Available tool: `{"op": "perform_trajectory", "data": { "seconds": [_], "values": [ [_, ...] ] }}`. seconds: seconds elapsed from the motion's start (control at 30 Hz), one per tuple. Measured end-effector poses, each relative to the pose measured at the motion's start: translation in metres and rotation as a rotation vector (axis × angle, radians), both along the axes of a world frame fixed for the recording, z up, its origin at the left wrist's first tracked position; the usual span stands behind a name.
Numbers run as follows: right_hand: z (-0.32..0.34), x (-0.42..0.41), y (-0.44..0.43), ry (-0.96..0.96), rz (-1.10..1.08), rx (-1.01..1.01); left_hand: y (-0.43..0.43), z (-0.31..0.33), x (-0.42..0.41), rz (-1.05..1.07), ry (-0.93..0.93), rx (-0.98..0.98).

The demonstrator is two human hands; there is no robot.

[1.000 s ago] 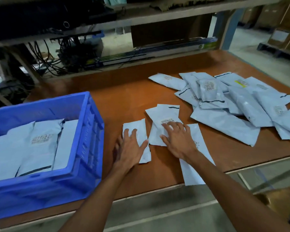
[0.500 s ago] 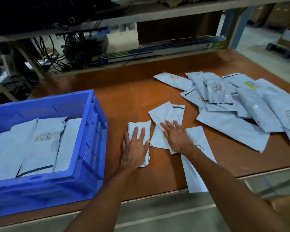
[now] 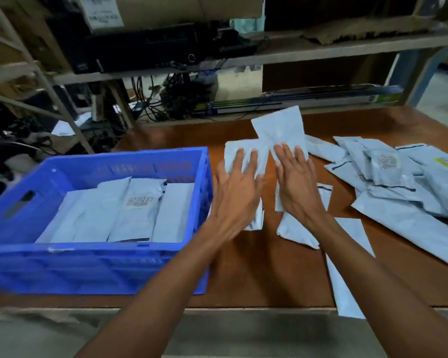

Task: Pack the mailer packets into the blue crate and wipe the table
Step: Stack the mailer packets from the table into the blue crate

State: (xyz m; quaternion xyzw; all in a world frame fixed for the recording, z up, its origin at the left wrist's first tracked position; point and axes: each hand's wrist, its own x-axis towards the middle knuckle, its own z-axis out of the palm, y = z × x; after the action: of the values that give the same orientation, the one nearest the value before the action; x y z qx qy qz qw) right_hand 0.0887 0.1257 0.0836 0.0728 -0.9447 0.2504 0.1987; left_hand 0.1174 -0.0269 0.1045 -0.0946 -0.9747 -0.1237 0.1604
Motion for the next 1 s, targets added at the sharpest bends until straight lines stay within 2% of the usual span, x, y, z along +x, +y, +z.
{"op": "perform_trajectory", "data": {
  "seconds": [0.17,0.23,0.4,0.5,0.6,0.7,0.83,0.9,1.0],
  "values": [
    [0.068,0.008,-0.083,0.162,0.09,0.005,-0.1,0.086,0.001,0.092,0.218,0.061],
    [0.082,0.013,-0.12,0.15,0.142,0.02,-0.161,0.09,-0.01,0.138,0.207,0.033],
    [0.08,0.021,-0.218,0.06,0.257,0.123,-0.306,0.061,-0.013,0.263,0.043,-0.071],
    [0.054,0.022,-0.264,-0.057,0.273,0.29,-0.373,0.028,-0.009,0.292,-0.096,-0.121],
    [0.024,0.017,-0.284,-0.183,0.205,0.469,-0.428,0.003,-0.019,0.388,-0.267,-0.051],
    [0.012,0.006,-0.288,-0.492,0.125,0.53,-0.452,-0.009,-0.035,0.357,-0.448,-0.071],
    [0.013,0.004,-0.29,-0.854,0.133,0.594,-0.464,-0.026,-0.056,0.277,-0.584,-0.174],
    [0.016,0.005,-0.29,-0.924,0.153,0.591,-0.47,-0.03,-0.06,0.217,-0.699,-0.224],
    [0.016,-0.005,-0.288,-0.925,0.096,0.621,-0.483,-0.032,-0.064,0.206,-0.818,-0.279]
  ]
}}
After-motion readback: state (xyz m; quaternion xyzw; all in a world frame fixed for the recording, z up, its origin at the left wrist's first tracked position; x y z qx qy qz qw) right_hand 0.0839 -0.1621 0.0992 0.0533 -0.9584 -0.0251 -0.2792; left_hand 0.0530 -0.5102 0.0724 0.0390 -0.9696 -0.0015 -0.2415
